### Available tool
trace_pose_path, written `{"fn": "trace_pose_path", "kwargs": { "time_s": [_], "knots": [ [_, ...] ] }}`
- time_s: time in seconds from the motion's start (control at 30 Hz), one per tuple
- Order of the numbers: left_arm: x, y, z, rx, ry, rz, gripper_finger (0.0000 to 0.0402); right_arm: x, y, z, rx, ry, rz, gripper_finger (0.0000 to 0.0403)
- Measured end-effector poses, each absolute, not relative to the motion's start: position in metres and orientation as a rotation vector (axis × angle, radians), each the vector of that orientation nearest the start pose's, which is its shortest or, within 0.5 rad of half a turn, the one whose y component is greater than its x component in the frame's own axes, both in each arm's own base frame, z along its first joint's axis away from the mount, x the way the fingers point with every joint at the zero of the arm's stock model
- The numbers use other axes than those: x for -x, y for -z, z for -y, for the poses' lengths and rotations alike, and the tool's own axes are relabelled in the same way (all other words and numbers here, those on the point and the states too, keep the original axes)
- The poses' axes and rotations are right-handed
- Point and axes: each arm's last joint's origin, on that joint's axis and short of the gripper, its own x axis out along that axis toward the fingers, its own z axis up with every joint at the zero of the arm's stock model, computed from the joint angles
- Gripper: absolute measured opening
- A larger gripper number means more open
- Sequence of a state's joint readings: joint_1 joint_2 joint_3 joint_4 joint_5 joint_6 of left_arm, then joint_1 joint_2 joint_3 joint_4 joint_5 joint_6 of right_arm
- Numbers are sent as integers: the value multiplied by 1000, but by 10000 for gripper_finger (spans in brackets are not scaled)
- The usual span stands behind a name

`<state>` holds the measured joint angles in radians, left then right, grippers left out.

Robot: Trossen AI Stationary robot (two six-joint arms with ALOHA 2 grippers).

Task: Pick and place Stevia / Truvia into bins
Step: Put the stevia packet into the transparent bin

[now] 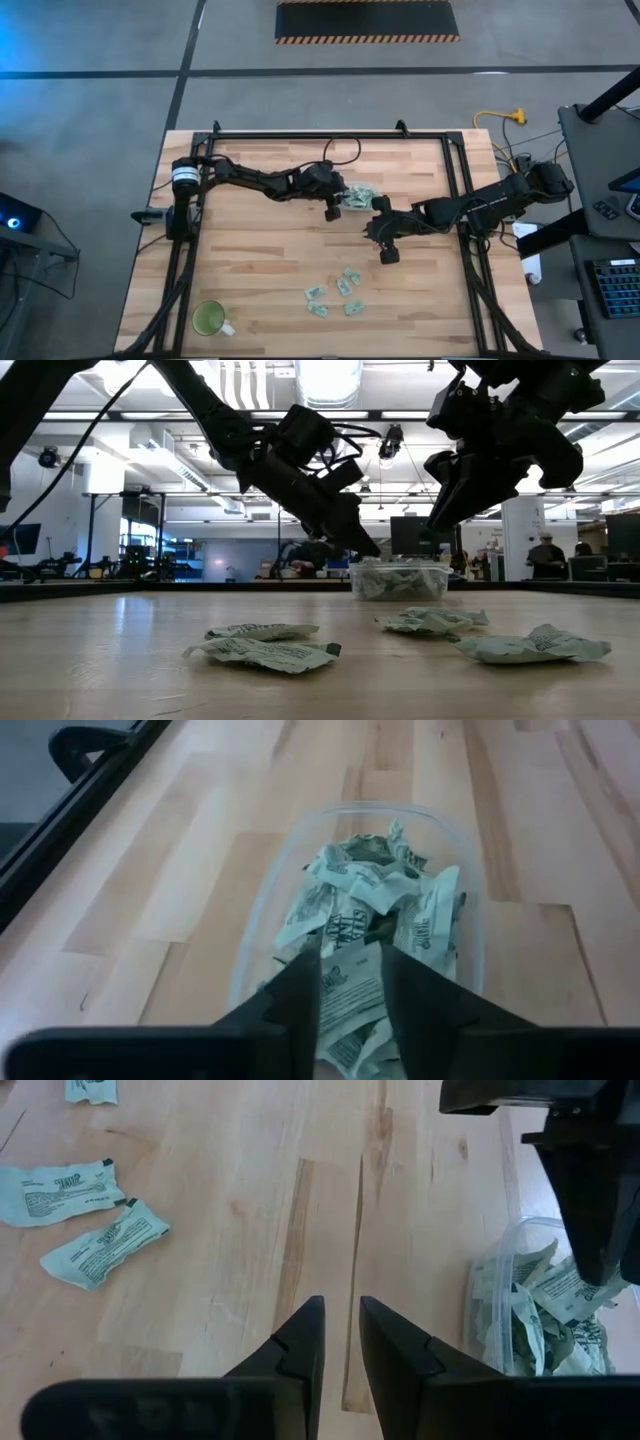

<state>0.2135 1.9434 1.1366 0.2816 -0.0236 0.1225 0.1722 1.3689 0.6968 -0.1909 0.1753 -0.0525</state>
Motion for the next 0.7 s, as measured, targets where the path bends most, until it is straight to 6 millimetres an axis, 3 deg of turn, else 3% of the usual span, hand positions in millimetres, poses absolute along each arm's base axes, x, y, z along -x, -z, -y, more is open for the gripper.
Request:
{"fn": "trace_pose_path", "kwargs": {
  "time_s": [0.27,0.7],
  "knots": [
    [-403,-165,-89,-84,-201,-540,7,-256,-184,-39,198,-20,-848,57],
    [-399,-162,-99,30,-227,-567,0,-257,-184,-40,196,-19,-834,57]
  ]
}}
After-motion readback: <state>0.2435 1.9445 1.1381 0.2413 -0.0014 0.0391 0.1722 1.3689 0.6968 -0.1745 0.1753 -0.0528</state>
